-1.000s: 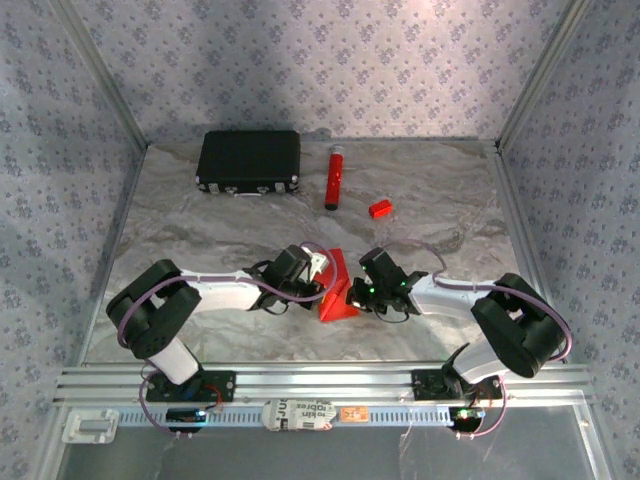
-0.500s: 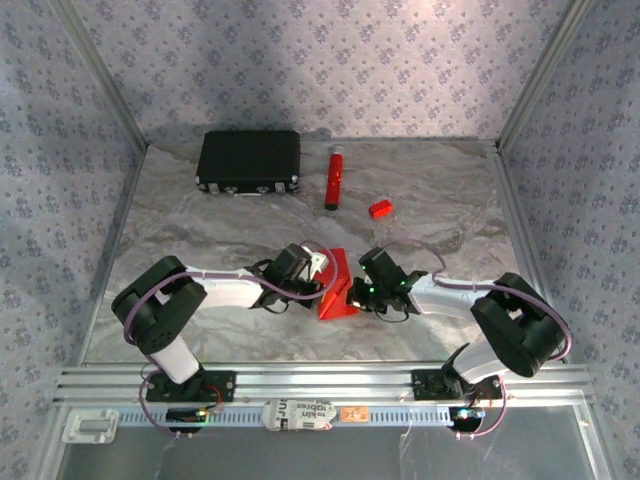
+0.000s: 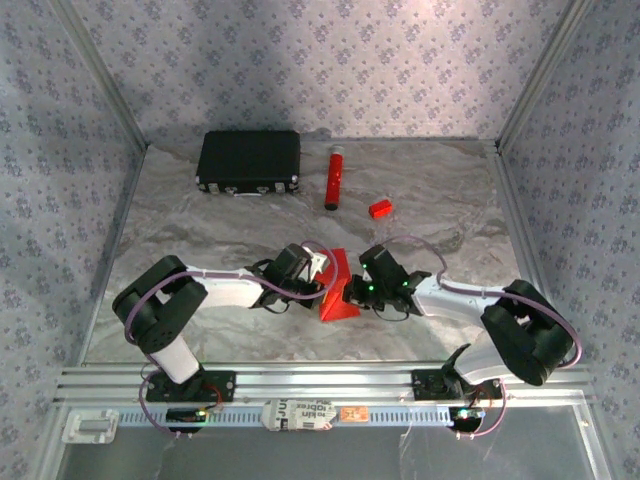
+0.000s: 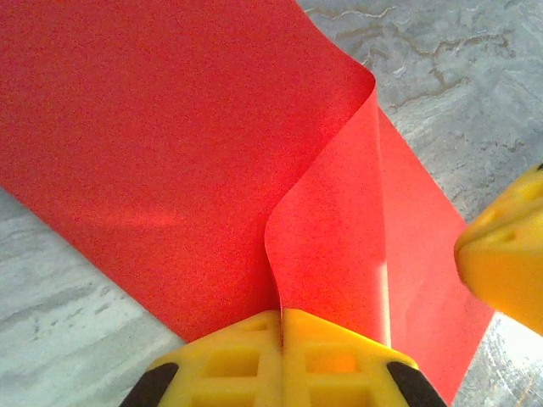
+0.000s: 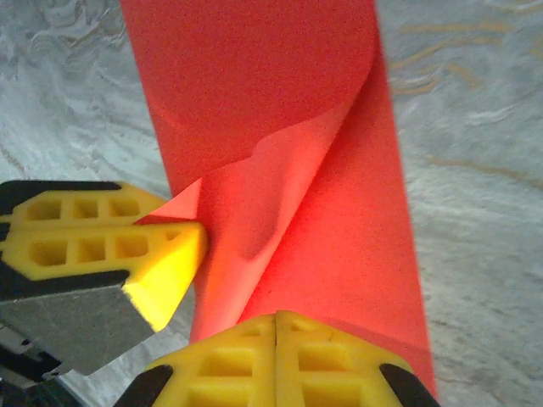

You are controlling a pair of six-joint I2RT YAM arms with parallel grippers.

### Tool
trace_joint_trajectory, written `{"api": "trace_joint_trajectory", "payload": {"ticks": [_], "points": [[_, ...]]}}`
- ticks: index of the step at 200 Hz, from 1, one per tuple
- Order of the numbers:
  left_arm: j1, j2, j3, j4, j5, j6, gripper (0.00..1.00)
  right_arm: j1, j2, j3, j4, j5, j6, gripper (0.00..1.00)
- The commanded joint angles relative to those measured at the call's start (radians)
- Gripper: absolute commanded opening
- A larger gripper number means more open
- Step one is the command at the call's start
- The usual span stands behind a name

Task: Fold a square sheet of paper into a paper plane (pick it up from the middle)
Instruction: Fold the triangle a second time at the center of the table.

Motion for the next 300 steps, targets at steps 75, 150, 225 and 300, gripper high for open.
{"api": "trace_joint_trajectory", "payload": {"ticks": [75, 150, 225, 300], "points": [[0.004, -0.020, 0.051, -0.027, 0.039, 0.006, 0.06, 0.016, 0.050, -0.050, -0.065, 0.030, 0.016, 0.04], [0.005, 0.011, 0.060, -0.043, 0.039, 0.013, 0.06, 0.014, 0.050, -0.051, -0.076, 0.042, 0.009, 0.04], [0.005, 0.022, 0.061, -0.059, 0.031, 0.008, 0.06, 0.008, 0.050, -0.038, -0.085, 0.046, 0.002, 0.04], [0.006, 0.015, 0.055, -0.061, 0.007, 0.009, 0.05, 0.006, 0.053, -0.035, -0.082, 0.049, 0.002, 0.04]]}}
